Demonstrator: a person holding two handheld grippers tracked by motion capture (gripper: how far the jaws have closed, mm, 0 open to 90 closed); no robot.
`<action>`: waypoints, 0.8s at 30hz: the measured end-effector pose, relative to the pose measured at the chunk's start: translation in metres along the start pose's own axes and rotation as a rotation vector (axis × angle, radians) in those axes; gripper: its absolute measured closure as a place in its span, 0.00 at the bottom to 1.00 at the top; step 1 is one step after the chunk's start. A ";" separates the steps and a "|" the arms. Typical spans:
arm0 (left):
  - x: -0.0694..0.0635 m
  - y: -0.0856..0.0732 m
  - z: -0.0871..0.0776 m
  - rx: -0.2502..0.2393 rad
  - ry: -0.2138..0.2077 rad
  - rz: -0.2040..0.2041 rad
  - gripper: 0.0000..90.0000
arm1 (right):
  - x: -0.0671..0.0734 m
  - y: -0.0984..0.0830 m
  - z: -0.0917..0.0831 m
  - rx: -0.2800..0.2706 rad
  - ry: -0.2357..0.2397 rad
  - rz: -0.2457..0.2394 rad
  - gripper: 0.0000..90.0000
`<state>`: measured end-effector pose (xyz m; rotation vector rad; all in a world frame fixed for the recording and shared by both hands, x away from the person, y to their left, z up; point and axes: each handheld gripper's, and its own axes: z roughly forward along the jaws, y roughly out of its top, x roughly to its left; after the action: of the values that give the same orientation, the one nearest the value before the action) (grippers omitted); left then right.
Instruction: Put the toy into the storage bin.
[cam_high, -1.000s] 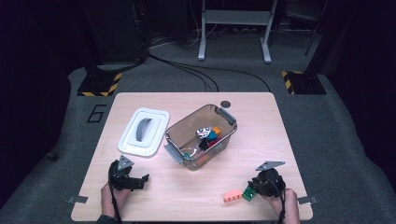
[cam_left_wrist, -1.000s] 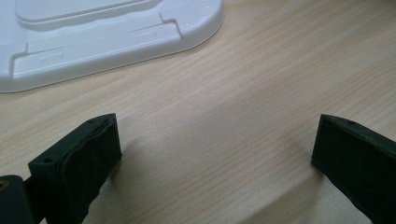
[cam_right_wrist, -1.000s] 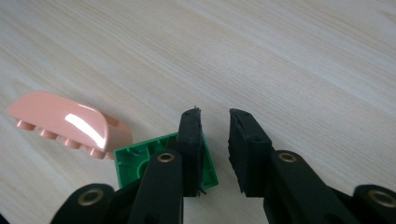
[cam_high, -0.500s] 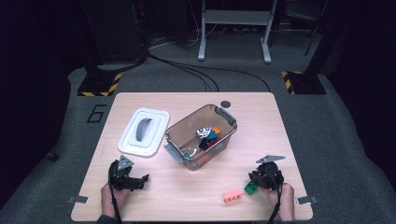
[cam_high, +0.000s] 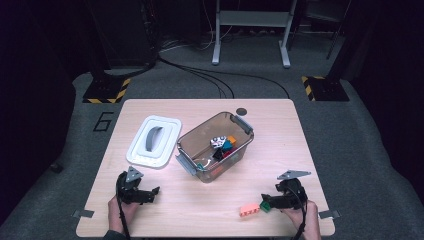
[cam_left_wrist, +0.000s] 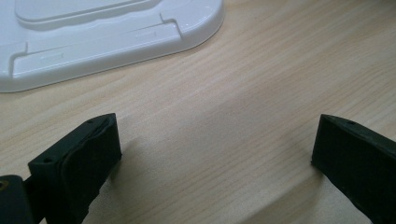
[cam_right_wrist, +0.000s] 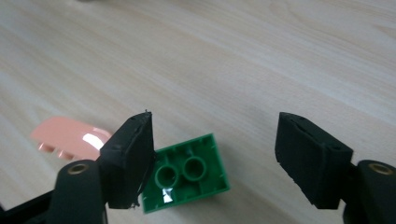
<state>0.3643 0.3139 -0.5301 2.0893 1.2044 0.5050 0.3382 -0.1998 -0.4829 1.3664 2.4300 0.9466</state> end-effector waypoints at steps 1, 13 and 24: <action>0.000 0.000 0.000 0.000 0.000 0.000 0.01 | 0.000 0.000 0.000 0.000 0.000 0.000 0.30; 0.000 0.000 0.000 0.000 0.000 0.000 0.01 | 0.012 -0.009 0.006 0.090 0.015 -0.075 0.28; -0.001 0.000 0.000 -0.007 0.001 -0.008 0.01 | 0.017 -0.006 0.013 0.136 -0.030 -0.116 0.43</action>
<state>0.3642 0.3133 -0.5305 2.0780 1.2099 0.5061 0.3308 -0.1826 -0.4939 1.2545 2.5606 0.7398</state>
